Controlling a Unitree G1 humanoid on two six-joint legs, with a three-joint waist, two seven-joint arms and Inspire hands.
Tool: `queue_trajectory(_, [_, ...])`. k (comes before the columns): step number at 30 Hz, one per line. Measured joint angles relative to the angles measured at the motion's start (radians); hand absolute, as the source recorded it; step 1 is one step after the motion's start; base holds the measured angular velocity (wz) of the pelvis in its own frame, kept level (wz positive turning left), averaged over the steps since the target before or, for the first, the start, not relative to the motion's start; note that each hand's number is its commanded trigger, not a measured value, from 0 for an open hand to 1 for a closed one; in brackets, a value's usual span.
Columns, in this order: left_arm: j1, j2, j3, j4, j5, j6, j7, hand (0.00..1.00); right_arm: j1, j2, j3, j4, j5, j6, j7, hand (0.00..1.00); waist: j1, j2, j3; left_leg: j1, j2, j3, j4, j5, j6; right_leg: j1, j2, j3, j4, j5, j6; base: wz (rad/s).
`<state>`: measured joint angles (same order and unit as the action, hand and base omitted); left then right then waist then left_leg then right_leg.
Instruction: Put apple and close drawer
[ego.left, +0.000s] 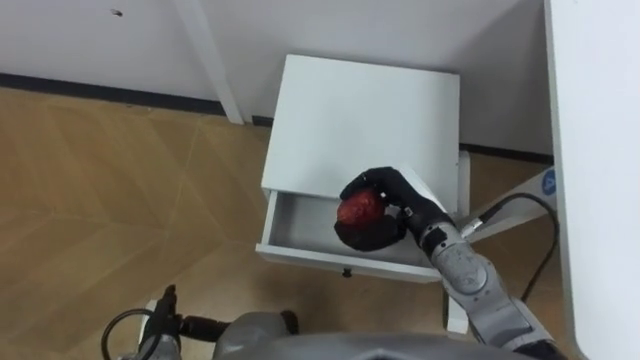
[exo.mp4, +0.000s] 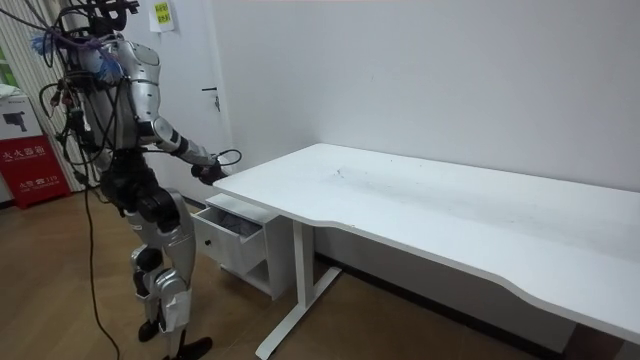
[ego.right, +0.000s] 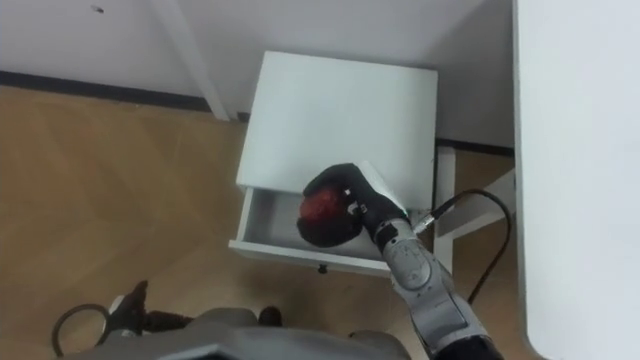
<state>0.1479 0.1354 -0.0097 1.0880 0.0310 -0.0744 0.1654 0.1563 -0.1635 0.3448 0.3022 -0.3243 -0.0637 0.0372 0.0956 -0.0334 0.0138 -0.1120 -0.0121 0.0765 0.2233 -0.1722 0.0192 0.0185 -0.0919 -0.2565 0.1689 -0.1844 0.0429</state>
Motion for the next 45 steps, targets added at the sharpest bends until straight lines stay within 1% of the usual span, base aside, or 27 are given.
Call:
queue_trajectory(8, [-0.004,0.001,-0.002,0.011,0.000,-0.009,0.000,0.00,-0.001,0.001,0.006,0.006,-0.001,0.000,0.009,0.00,0.002,-0.001,-0.0009,-0.010,-0.001,-0.009,0.002,0.000,0.000,-0.006,-0.001,-0.015,0.001,0.000,0.000,0.02])
queue_trajectory(19, [-0.004,0.007,-0.004,0.011,-0.001,-0.017,0.002,0.00,-0.002,0.003,0.006,0.006,0.000,0.000,0.009,0.00,-0.002,-0.013,-0.0089,-0.017,-0.001,-0.008,0.004,0.000,0.001,-0.013,-0.002,-0.017,0.002,0.000,0.000,0.00])
queue_trajectory(28, [-0.003,0.012,-0.007,0.010,-0.002,-0.019,0.004,0.00,-0.002,0.004,-0.002,0.005,0.006,0.000,0.009,0.00,-0.009,-0.017,-0.0070,-0.021,-0.001,-0.008,0.006,0.000,0.001,-0.015,-0.003,-0.020,0.002,0.000,0.000,0.00])
queue_trajectory(29, [-0.003,0.013,-0.007,0.011,-0.011,-0.019,0.002,0.00,-0.002,0.007,-0.010,0.007,0.015,-0.001,0.009,0.00,-0.012,-0.017,-0.0068,-0.021,-0.001,-0.008,0.007,0.000,0.001,-0.014,-0.003,-0.020,0.002,0.000,0.000,0.00])
queue_trajectory(31, [0.001,0.012,-0.003,0.011,-0.023,-0.019,-0.001,0.00,-0.012,0.008,-0.025,0.046,0.040,-0.015,0.000,0.00,-0.011,-0.017,-0.0067,-0.016,-0.002,-0.009,0.007,0.000,0.001,-0.009,-0.003,-0.019,0.001,0.000,0.000,0.00])
queue_trajectory(34, [0.000,0.012,-0.001,0.009,-0.057,-0.019,-0.002,0.00,-0.021,0.009,-0.065,0.128,0.065,-0.016,-0.020,0.00,-0.010,-0.017,-0.0057,-0.013,-0.002,-0.012,0.008,0.000,0.001,-0.006,-0.004,-0.017,0.000,0.000,0.000,0.03])
queue_trajectory(36, [0.005,0.009,-0.003,0.010,-0.088,-0.019,-0.002,0.00,-0.025,0.009,-0.091,0.219,0.102,-0.033,-0.039,0.00,-0.013,-0.015,-0.0036,-0.004,-0.002,-0.011,0.008,0.000,0.001,0.002,-0.004,-0.020,0.000,0.000,0.000,0.00])
queue_trajectory(37, [0.005,0.009,-0.005,0.010,-0.099,-0.019,-0.002,0.00,-0.024,0.009,-0.095,0.245,0.122,-0.034,-0.045,0.00,-0.013,-0.015,-0.0035,-0.001,-0.002,-0.012,0.007,0.000,0.001,0.005,-0.004,-0.020,0.000,0.000,0.000,0.04])
queue_trajectory(38, [0.006,0.008,-0.006,0.009,-0.117,-0.019,-0.002,0.00,-0.019,0.009,-0.106,0.286,0.145,-0.033,-0.055,0.00,-0.020,-0.014,-0.0026,0.002,-0.003,-0.014,0.006,0.000,0.001,0.009,-0.005,-0.021,0.001,0.000,0.000,0.08])
queue_trajectory(41, [0.018,0.008,0.001,0.008,-0.118,-0.022,0.001,0.00,0.003,0.013,-0.161,0.342,0.167,-0.038,-0.086,0.00,-0.050,-0.005,0.0021,0.002,-0.007,-0.022,0.014,-0.001,0.003,0.015,-0.009,-0.022,0.006,-0.002,0.003,0.08])
queue_trajectory(43, [0.024,0.005,0.009,0.011,-0.117,-0.022,0.001,0.00,0.010,0.010,-0.207,0.398,0.170,-0.050,-0.119,0.00,-0.067,0.004,0.0032,0.000,-0.012,-0.021,0.035,-0.008,0.012,0.007,-0.022,-0.020,0.046,-0.013,0.020,0.03])
queue_trajectory(44, [0.025,0.001,0.010,0.013,-0.117,-0.022,0.001,0.00,0.016,0.008,-0.250,0.438,0.177,-0.050,-0.143,0.00,-0.078,0.013,0.0012,-0.004,-0.016,-0.014,0.056,-0.017,0.024,-0.021,-0.043,-0.019,0.119,-0.025,0.030,0.00])
queue_trajectory(45, [0.024,-0.005,0.010,0.018,-0.116,-0.023,0.000,0.00,0.033,-0.002,-0.280,0.462,0.190,-0.053,-0.168,0.00,-0.079,0.029,-0.0059,-0.004,-0.017,0.003,0.067,-0.027,0.035,-0.072,-0.066,-0.015,0.246,-0.033,0.038,0.00])
